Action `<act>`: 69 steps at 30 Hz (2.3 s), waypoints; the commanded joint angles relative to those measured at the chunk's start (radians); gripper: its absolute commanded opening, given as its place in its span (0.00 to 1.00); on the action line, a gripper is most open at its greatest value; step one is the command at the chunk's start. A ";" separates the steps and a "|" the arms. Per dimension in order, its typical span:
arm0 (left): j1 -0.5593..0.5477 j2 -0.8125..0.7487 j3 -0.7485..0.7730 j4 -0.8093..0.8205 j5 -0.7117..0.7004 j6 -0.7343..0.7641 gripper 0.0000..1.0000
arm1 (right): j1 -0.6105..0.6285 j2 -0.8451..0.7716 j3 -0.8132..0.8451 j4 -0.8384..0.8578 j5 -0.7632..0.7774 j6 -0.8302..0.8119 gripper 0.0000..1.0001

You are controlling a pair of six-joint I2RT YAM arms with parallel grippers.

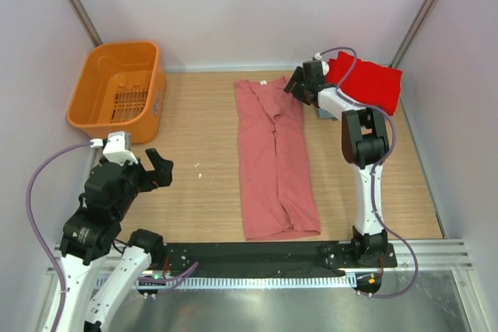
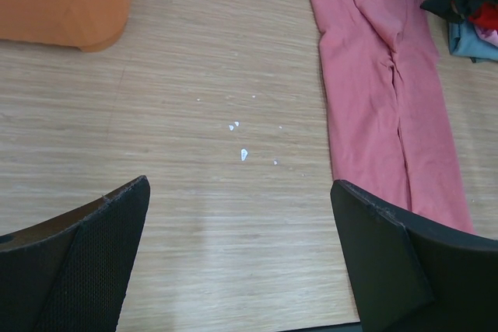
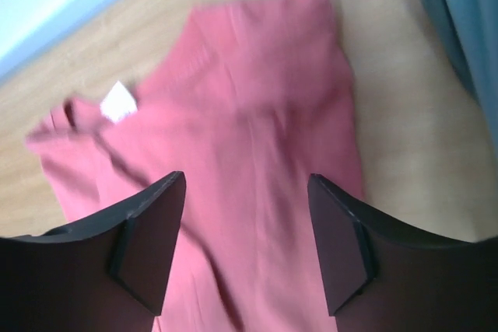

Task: Fold and stack the t-shirts
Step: Fold the tshirt

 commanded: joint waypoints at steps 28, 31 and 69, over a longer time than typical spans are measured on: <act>0.013 -0.010 -0.011 0.057 -0.012 -0.008 1.00 | 0.087 -0.182 -0.199 -0.086 -0.099 -0.067 0.55; 0.014 -0.010 -0.009 0.057 -0.012 -0.008 0.99 | 0.087 -0.182 -0.195 -0.092 -0.097 -0.069 0.56; 0.030 -0.020 -0.014 0.059 -0.020 -0.009 1.00 | 0.346 -0.181 0.010 -0.188 -0.074 -0.402 0.64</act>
